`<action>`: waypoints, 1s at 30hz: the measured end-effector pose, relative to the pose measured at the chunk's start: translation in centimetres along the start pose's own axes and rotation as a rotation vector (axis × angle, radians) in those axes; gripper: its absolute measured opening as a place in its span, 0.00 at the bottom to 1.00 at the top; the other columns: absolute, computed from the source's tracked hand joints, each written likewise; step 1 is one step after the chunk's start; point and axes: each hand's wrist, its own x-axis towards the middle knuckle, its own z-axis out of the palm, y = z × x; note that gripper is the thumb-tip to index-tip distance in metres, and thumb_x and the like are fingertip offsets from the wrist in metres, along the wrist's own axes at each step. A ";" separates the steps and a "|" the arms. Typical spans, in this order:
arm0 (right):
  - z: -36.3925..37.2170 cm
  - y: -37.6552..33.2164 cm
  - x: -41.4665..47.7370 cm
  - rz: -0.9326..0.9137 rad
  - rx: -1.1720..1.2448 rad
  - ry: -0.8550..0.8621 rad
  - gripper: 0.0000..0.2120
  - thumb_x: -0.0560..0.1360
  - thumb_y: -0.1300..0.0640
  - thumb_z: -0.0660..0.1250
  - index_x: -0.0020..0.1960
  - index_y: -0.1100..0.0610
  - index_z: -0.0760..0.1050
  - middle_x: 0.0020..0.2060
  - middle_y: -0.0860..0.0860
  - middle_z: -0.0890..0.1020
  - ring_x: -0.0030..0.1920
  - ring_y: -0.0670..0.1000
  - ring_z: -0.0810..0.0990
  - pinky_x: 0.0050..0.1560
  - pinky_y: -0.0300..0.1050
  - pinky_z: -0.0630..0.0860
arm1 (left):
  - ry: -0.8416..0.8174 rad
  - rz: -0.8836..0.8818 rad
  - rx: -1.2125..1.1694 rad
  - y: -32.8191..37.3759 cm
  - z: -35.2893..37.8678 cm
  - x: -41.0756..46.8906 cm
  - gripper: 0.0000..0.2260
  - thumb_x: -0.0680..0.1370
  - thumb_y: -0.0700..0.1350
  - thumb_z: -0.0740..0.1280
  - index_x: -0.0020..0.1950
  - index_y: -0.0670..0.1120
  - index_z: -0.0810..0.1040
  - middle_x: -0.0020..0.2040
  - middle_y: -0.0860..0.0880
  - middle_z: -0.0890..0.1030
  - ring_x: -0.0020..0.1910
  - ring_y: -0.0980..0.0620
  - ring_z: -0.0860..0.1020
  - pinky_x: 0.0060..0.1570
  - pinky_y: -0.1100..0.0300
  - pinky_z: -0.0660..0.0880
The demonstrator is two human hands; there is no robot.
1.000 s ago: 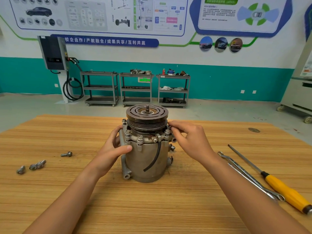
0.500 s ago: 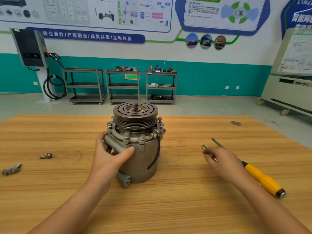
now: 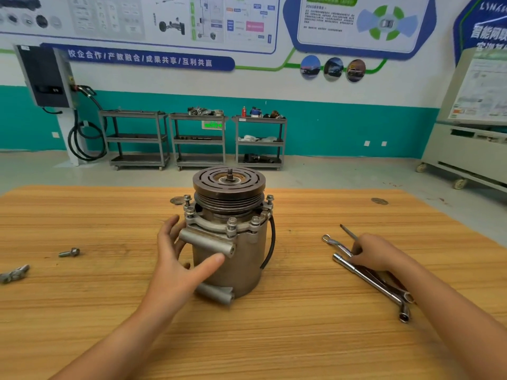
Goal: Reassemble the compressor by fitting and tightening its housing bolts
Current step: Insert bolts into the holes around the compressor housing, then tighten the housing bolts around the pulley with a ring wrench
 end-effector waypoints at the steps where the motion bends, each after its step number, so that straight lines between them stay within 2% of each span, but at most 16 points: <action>1: 0.0 0.0 0.1 0.000 0.066 0.021 0.10 0.75 0.54 0.68 0.51 0.60 0.80 0.39 0.48 0.78 0.38 0.46 0.75 0.32 0.35 0.68 | -0.009 -0.010 0.014 0.0 -0.3 0.4 0.44 0.56 0.52 0.74 0.65 0.66 0.55 0.63 0.66 0.65 0.56 0.75 0.67 0.52 0.68 0.65; 3: 0.1 0.2 0.2 0.008 0.209 0.068 0.08 0.74 0.56 0.69 0.50 0.60 0.80 0.38 0.47 0.77 0.38 0.44 0.73 0.33 0.36 0.66 | -0.045 -0.040 0.040 -0.1 -0.5 1.2 0.48 0.56 0.51 0.74 0.69 0.65 0.51 0.65 0.63 0.64 0.60 0.66 0.66 0.58 0.62 0.64; 5: 0.0 0.5 0.3 0.014 0.315 0.110 0.08 0.74 0.57 0.70 0.50 0.60 0.80 0.40 0.49 0.77 0.41 0.47 0.74 0.38 0.40 0.67 | -0.082 -0.074 0.030 -0.3 -0.6 1.7 0.52 0.57 0.49 0.75 0.73 0.64 0.48 0.66 0.61 0.63 0.64 0.61 0.64 0.61 0.59 0.63; 8: -1.1 0.7 0.3 -0.004 0.443 0.216 0.04 0.74 0.58 0.70 0.48 0.58 0.78 0.40 0.50 0.78 0.41 0.49 0.74 0.39 0.43 0.69 | -0.089 -0.116 0.005 -0.8 -0.7 1.9 0.55 0.53 0.51 0.75 0.73 0.64 0.48 0.63 0.60 0.63 0.65 0.60 0.62 0.62 0.58 0.62; 11: -3.3 0.3 -0.4 -0.024 0.709 0.369 0.01 0.75 0.60 0.68 0.45 0.55 0.77 0.40 0.53 0.81 0.44 0.52 0.78 0.43 0.47 0.73 | -0.097 -0.135 0.006 -1.3 -0.9 2.0 0.56 0.52 0.53 0.79 0.72 0.66 0.49 0.64 0.59 0.64 0.66 0.59 0.62 0.63 0.58 0.62; 13: -4.8 -0.6 -1.3 -0.061 0.903 0.424 0.03 0.76 0.60 0.67 0.49 0.57 0.77 0.38 0.51 0.82 0.43 0.49 0.79 0.40 0.43 0.73 | -0.136 -0.138 0.028 -1.3 -1.1 2.3 0.55 0.53 0.54 0.83 0.69 0.68 0.50 0.67 0.60 0.64 0.69 0.57 0.62 0.65 0.57 0.62; 14: -5.5 -1.2 -1.9 -0.078 0.986 0.429 0.05 0.76 0.60 0.66 0.52 0.58 0.76 0.38 0.50 0.82 0.42 0.47 0.79 0.39 0.41 0.72 | -0.170 -0.142 0.035 -1.2 -1.3 2.6 0.56 0.50 0.56 0.81 0.69 0.66 0.52 0.69 0.59 0.64 0.70 0.56 0.63 0.66 0.57 0.63; 16: -6.6 -2.7 -3.2 -0.110 1.117 0.404 0.07 0.76 0.60 0.66 0.54 0.57 0.75 0.37 0.50 0.82 0.40 0.47 0.80 0.39 0.39 0.73 | -0.263 -0.175 0.005 -0.6 -2.2 3.6 0.64 0.44 0.59 0.81 0.74 0.61 0.51 0.70 0.56 0.66 0.70 0.52 0.65 0.67 0.53 0.64; 18: -7.1 -4.5 -4.9 -0.146 1.242 0.329 0.04 0.77 0.59 0.65 0.52 0.56 0.75 0.35 0.50 0.81 0.35 0.46 0.81 0.36 0.39 0.76 | -0.371 -0.189 -0.094 0.2 -3.2 5.1 0.66 0.43 0.61 0.81 0.76 0.56 0.51 0.73 0.50 0.64 0.69 0.47 0.67 0.67 0.48 0.65; 20: -6.7 -6.6 -6.6 -0.188 1.350 0.237 0.03 0.78 0.60 0.63 0.49 0.55 0.74 0.29 0.50 0.78 0.27 0.46 0.78 0.27 0.36 0.74 | -0.422 -0.209 -0.260 0.6 -3.7 6.7 0.63 0.47 0.64 0.80 0.76 0.50 0.55 0.72 0.44 0.66 0.68 0.42 0.68 0.63 0.45 0.67; 22: -5.3 -9.1 -8.2 -0.204 1.377 0.145 0.04 0.78 0.60 0.61 0.48 0.56 0.74 0.27 0.49 0.74 0.22 0.44 0.71 0.20 0.34 0.66 | -0.384 -0.276 -0.432 0.6 -3.5 8.0 0.56 0.53 0.69 0.75 0.75 0.46 0.61 0.69 0.42 0.71 0.67 0.41 0.70 0.62 0.45 0.68; 24: -3.5 -11.8 -9.4 -0.209 1.373 0.075 0.05 0.79 0.59 0.60 0.50 0.56 0.75 0.25 0.47 0.72 0.20 0.43 0.66 0.18 0.33 0.61 | -0.345 -0.313 -0.447 0.5 -2.5 8.9 0.43 0.64 0.72 0.62 0.69 0.44 0.70 0.63 0.42 0.77 0.63 0.43 0.75 0.58 0.49 0.73; 25: -2.7 -12.9 -9.8 -0.216 1.388 0.069 0.05 0.79 0.58 0.60 0.50 0.56 0.75 0.25 0.47 0.71 0.20 0.43 0.64 0.18 0.33 0.59 | -0.334 -0.324 -0.416 0.4 -1.9 9.2 0.39 0.66 0.72 0.57 0.64 0.45 0.77 0.60 0.43 0.80 0.59 0.45 0.78 0.53 0.52 0.76; 27: -1.9 -14.4 -10.5 -0.238 1.466 0.103 0.06 0.79 0.59 0.60 0.49 0.55 0.76 0.24 0.48 0.69 0.20 0.43 0.62 0.19 0.34 0.57 | -0.306 -0.374 -0.369 0.0 -0.8 9.9 0.32 0.67 0.70 0.56 0.51 0.48 0.85 0.55 0.44 0.82 0.55 0.48 0.81 0.47 0.55 0.77; 30: -1.8 -14.9 -11.1 -0.294 1.505 0.189 0.08 0.79 0.60 0.60 0.48 0.53 0.78 0.23 0.46 0.68 0.20 0.43 0.61 0.19 0.33 0.58 | -0.269 -0.402 -0.393 -0.6 -0.2 10.6 0.28 0.72 0.69 0.56 0.49 0.49 0.85 0.55 0.44 0.82 0.55 0.47 0.81 0.51 0.53 0.75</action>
